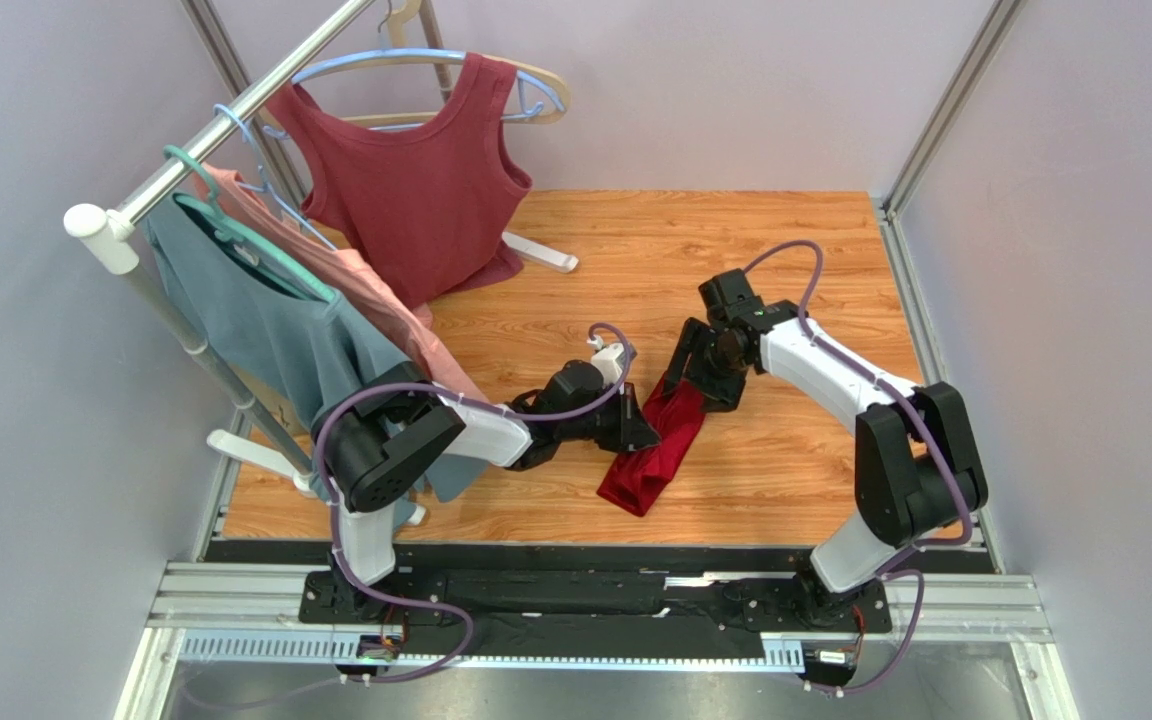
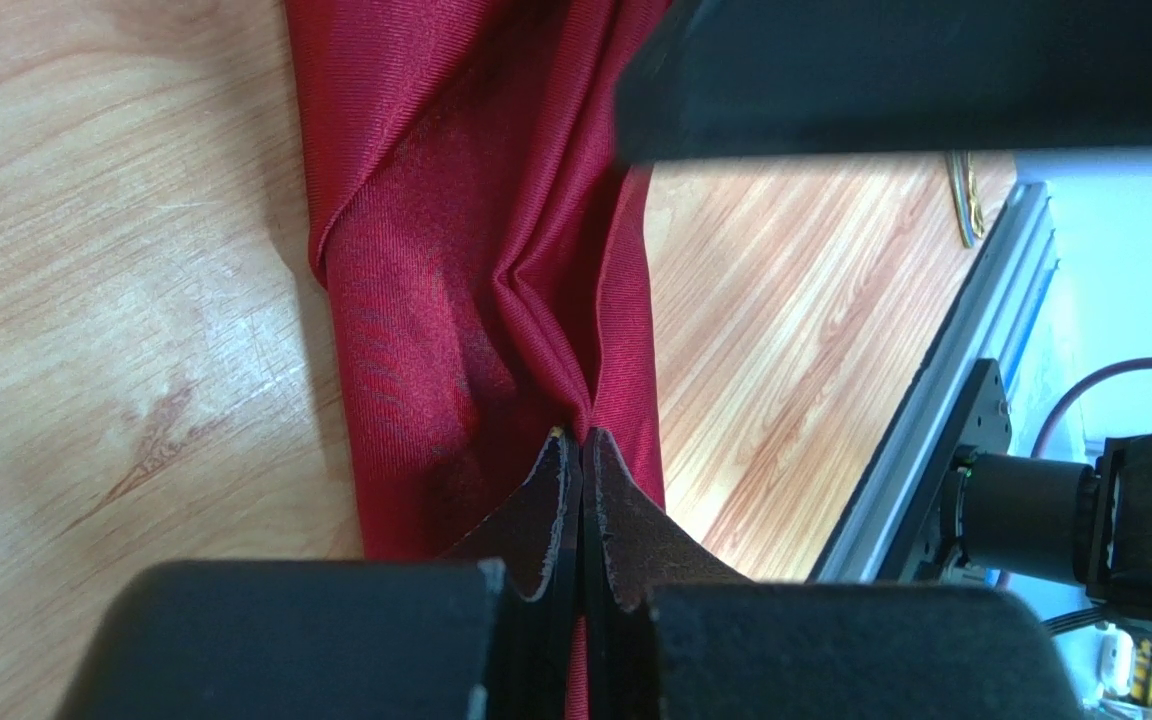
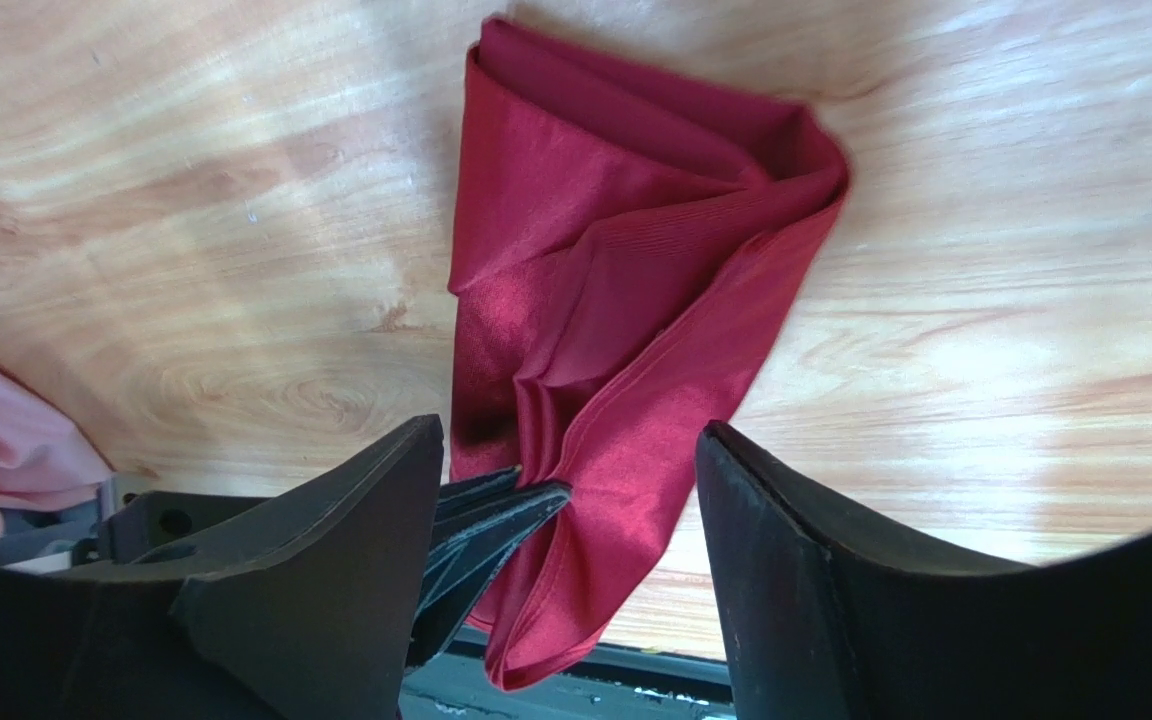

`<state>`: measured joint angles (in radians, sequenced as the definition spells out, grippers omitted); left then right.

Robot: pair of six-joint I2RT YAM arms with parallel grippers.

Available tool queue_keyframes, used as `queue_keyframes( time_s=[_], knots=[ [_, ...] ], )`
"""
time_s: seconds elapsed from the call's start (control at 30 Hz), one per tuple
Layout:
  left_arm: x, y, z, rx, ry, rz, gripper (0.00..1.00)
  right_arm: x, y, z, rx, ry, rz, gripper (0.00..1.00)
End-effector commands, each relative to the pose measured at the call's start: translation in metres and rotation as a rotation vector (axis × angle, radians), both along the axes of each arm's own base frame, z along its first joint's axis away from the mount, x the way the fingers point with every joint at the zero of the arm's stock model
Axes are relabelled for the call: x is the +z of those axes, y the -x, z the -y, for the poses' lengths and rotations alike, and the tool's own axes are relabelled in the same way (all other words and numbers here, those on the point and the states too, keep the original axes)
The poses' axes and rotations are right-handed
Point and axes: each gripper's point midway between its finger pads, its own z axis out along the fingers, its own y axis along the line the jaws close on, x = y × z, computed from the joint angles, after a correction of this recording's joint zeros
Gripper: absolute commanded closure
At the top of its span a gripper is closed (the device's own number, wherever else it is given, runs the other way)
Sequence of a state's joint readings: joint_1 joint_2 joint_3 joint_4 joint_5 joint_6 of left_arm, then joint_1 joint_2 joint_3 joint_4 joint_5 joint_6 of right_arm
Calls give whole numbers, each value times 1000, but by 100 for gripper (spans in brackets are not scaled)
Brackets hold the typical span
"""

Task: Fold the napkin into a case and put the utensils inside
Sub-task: Fold the 2/3-rectangle-folded napkin at the center of the board.

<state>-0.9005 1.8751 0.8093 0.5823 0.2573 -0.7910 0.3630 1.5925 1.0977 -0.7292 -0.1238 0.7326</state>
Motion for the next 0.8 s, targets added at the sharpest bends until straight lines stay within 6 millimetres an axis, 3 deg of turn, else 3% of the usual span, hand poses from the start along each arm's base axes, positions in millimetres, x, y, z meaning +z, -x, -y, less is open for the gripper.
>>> queue_keyframes(
  time_s=[0.0, 0.4, 0.53, 0.6, 0.7, 0.77],
  knots=[
    [24, -4, 4, 2, 70, 39, 100, -15, 2, -5, -37, 35, -20, 34],
    [33, -4, -1, -34, 6, 90, 98, -33, -9, -30, -44, 26, -66, 42],
    [32, 0, -7, -54, -49, 89, 68, -35, -12, -34, -70, 18, -81, 42],
    [37, 0, -9, -68, -70, 102, 25, -38, -12, -37, -71, 11, -100, 42],
    [43, 3, -15, -77, -108, 115, 1, -41, -12, -40, -77, 4, -118, 42],
    [41, 6, -22, -73, -176, 116, 1, -42, -11, -40, -77, 6, -125, 42]
  ],
)
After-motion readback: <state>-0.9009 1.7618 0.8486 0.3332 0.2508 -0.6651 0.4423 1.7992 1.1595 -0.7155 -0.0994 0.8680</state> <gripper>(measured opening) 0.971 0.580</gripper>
